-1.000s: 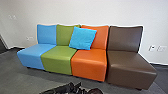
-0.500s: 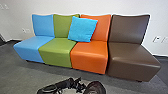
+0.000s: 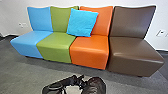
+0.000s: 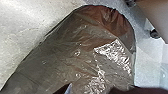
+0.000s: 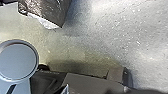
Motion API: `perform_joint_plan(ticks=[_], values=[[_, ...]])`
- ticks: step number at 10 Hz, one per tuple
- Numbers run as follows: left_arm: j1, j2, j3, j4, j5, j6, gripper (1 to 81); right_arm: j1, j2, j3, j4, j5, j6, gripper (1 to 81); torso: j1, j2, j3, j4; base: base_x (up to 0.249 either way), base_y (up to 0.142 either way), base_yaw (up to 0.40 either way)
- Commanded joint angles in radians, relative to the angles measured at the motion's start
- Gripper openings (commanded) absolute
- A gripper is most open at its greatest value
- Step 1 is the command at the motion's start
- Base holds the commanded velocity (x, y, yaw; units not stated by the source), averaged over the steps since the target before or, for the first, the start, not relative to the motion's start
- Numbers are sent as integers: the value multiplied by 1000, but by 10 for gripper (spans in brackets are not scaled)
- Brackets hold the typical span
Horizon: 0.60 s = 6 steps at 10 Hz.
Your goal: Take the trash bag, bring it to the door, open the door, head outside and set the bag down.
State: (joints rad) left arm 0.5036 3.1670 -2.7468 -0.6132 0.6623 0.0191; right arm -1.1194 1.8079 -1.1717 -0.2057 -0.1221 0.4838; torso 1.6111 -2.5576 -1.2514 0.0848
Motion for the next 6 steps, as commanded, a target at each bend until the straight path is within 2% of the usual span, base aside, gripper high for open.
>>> perform_joint_plan(ticks=[1,4,5,6], values=[[-148,42,-42,-25,66,-28,811,57,-48,17,12,-45,2,811,0,0,0,0,0,0,0],[-147,41,-42,-36,63,-146,811,57,-31,3,12,-47,7,811,0,0,0,0,0,0,0],[-147,38,-40,-39,63,-176,811,57,-23,-3,12,-53,10,811,0,0,0,0,0,0,0],[-147,39,-37,-40,63,-191,811,57,-14,-6,11,-60,10,811,0,0,0,0,0,0,0]])
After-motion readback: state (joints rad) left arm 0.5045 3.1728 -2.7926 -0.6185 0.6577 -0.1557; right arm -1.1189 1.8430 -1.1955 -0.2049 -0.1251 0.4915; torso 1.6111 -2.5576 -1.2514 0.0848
